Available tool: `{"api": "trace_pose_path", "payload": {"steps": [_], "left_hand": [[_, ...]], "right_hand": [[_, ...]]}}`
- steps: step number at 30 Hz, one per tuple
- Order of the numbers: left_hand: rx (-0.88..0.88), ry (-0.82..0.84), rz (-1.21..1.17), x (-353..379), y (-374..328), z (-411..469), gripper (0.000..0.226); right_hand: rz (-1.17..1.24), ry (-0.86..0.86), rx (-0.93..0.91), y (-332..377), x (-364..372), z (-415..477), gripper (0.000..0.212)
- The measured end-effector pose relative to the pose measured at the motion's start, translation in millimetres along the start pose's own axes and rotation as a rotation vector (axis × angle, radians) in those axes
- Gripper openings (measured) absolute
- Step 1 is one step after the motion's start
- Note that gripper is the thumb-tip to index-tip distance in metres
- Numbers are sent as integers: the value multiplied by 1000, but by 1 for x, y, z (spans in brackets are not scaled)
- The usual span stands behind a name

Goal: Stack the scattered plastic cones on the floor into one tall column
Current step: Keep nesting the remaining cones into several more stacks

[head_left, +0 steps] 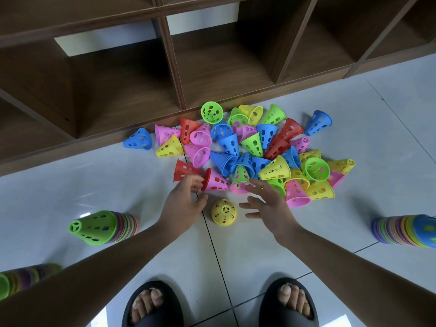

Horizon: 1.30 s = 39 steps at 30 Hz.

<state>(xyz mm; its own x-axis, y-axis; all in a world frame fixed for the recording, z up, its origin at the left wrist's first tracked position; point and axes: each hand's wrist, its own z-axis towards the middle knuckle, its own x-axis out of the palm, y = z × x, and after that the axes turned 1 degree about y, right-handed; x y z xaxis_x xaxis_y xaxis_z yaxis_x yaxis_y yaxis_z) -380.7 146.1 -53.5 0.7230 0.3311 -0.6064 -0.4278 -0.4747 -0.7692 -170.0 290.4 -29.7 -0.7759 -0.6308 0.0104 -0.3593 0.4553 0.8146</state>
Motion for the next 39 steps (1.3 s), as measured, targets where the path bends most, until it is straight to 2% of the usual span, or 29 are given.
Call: {"api": "trace_pose_path", "payload": {"steps": [4, 8, 14, 21, 24, 27, 30, 35, 37, 39], "left_hand": [[-33, 33, -15, 0, -2, 21, 49], [-31, 44, 34, 0, -1, 28, 41], [-89, -3, -58, -11, -1, 16, 34], [-150, -173, -227, -38, -10, -2, 26], [-128, -273, -316, -54, -17, -5, 20], [-87, -313, -411, -64, -27, -6, 17], [-87, -227, -499, -59, -38, -11, 17], [-83, -50, -514, -31, -49, -21, 20], [-91, 3, -488, -18, -49, -24, 20], [-98, 47, -427, -7, -43, -27, 19]], "right_hand": [[27, 11, 7, 4, -2, 3, 45], [-46, -48, -34, 8, -2, -1, 40], [-170, -172, -103, 15, -5, -20, 32], [-284, -315, -215, 27, -15, -44, 4], [-233, -361, -246, 35, -20, -50, 7], [-93, -327, -268, 40, -24, -51, 3], [95, -224, -208, 42, -32, -48, 4], [401, -9, -67, 43, -29, -49, 31], [410, 51, -59, 39, -25, -50, 37], [332, 92, -79, 35, -21, -49, 29]]}}
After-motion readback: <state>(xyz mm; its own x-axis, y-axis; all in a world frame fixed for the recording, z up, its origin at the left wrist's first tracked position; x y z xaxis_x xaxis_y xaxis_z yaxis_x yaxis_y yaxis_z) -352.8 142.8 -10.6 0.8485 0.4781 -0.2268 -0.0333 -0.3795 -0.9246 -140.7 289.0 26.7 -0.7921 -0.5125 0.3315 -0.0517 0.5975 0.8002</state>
